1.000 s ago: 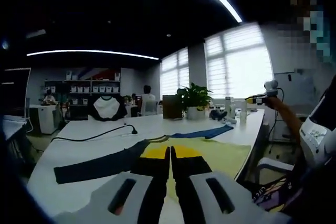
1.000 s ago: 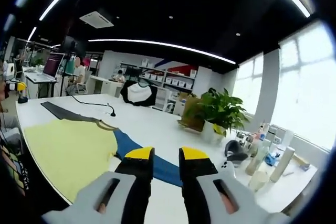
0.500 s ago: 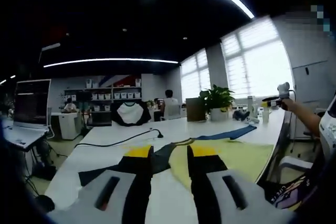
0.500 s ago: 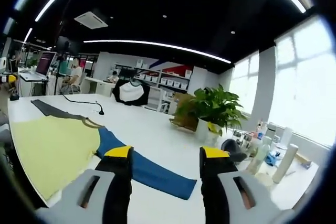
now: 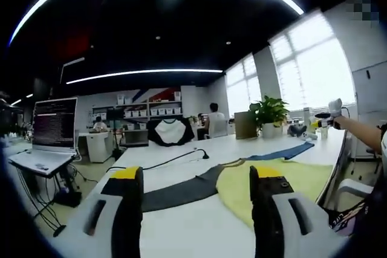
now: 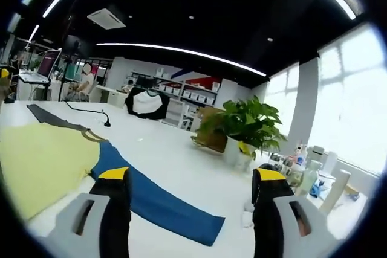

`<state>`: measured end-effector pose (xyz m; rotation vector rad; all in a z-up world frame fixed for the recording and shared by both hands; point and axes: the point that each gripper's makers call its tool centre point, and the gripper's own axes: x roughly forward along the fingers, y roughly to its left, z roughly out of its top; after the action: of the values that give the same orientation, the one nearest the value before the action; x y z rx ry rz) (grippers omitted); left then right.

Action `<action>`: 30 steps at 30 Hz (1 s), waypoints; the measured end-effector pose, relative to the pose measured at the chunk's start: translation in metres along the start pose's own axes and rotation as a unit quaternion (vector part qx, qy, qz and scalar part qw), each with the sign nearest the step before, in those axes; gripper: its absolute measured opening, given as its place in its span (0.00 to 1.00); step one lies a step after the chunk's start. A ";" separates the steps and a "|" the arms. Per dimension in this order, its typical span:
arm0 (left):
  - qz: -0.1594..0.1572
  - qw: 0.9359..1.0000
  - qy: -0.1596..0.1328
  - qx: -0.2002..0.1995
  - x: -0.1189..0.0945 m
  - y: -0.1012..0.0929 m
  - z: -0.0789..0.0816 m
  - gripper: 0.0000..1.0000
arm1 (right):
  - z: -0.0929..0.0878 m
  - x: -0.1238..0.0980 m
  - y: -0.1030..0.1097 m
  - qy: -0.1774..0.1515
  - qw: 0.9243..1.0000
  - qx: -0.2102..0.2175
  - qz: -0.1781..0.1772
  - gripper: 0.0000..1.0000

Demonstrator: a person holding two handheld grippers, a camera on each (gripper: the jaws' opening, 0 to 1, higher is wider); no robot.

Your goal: Fold the garment on the visible template until the final outline fits inside the template.

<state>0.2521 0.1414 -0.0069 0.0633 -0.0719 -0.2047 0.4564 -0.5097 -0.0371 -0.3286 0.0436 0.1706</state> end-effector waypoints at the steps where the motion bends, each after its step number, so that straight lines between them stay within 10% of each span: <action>1: 0.005 1.000 0.001 0.000 0.000 0.001 0.000 0.84 | -0.003 0.003 0.001 0.005 1.000 0.000 0.001 0.86; 4: 0.021 1.000 0.003 -0.001 0.001 0.005 0.001 1.00 | -0.011 0.012 0.005 0.012 1.000 -0.001 0.006 0.95; 17: 0.037 0.999 -0.003 0.007 -0.005 0.018 0.005 1.00 | -0.067 0.046 0.006 0.091 0.994 0.050 0.016 0.99; 30: 0.032 0.999 0.007 0.011 0.000 0.016 0.003 0.99 | -0.133 0.072 -0.010 0.170 0.980 0.105 -0.021 0.73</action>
<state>0.2548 0.1573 -0.0033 0.0844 -0.0626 -0.1402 0.5266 -0.5511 -0.1650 -0.1455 0.3901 0.0651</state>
